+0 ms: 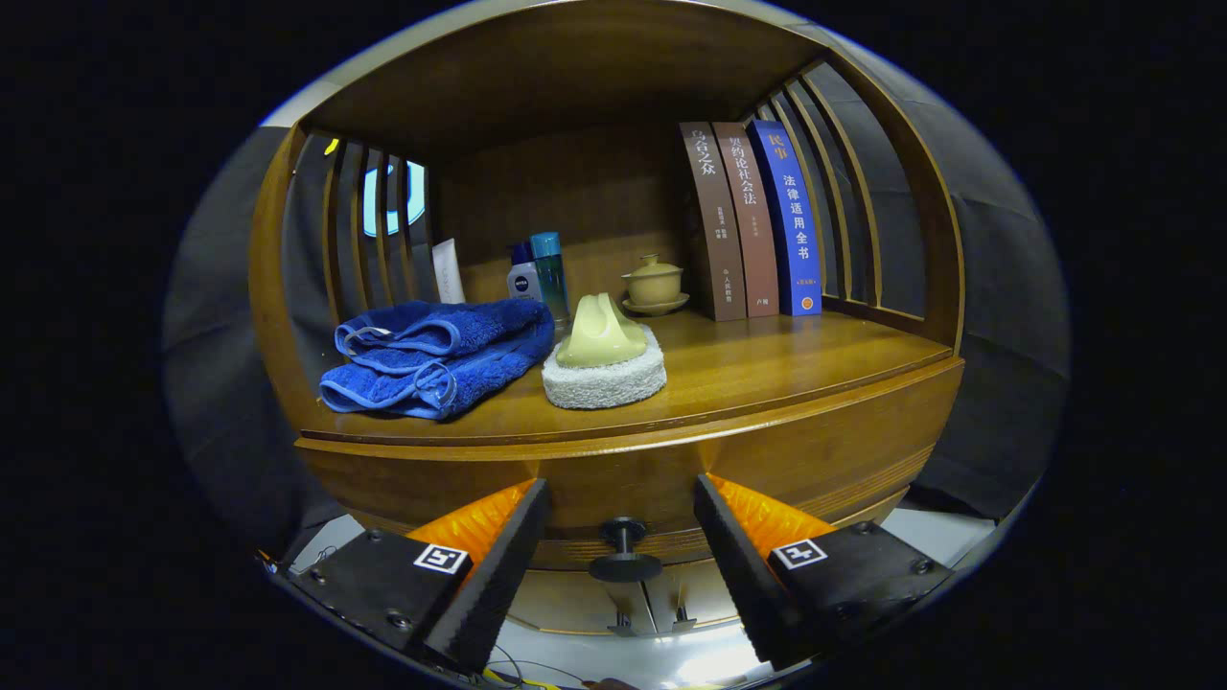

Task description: Pull open the drawer, take out the items inside it, and place them on the countertop above the cabinet.

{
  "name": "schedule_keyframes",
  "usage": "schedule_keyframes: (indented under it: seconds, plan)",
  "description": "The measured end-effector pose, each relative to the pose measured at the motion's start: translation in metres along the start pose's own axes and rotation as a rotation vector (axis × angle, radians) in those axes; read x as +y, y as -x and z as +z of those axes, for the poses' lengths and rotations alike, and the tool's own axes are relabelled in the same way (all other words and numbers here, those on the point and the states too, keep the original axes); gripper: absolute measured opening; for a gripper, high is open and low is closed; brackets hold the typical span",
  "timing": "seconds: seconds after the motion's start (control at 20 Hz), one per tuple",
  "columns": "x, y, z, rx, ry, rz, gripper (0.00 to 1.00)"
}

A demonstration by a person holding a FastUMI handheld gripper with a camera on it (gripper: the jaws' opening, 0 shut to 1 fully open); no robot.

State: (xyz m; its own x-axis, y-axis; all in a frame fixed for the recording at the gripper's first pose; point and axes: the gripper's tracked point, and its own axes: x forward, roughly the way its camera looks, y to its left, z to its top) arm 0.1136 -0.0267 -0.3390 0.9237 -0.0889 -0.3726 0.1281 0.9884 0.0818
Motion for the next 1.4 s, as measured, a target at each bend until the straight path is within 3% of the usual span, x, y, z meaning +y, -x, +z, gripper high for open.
schedule_keyframes:
  seconds: [0.3, 1.05, 1.4]
  plan:
    - [0.004, 0.02, 0.026, -0.048, 0.018, 0.01, 1.0]
    - [0.04, 0.152, 0.189, -0.237, 0.133, 0.007, 0.99]
    - [0.049, 0.188, 0.223, -0.274, 0.117, 0.033, 0.99]
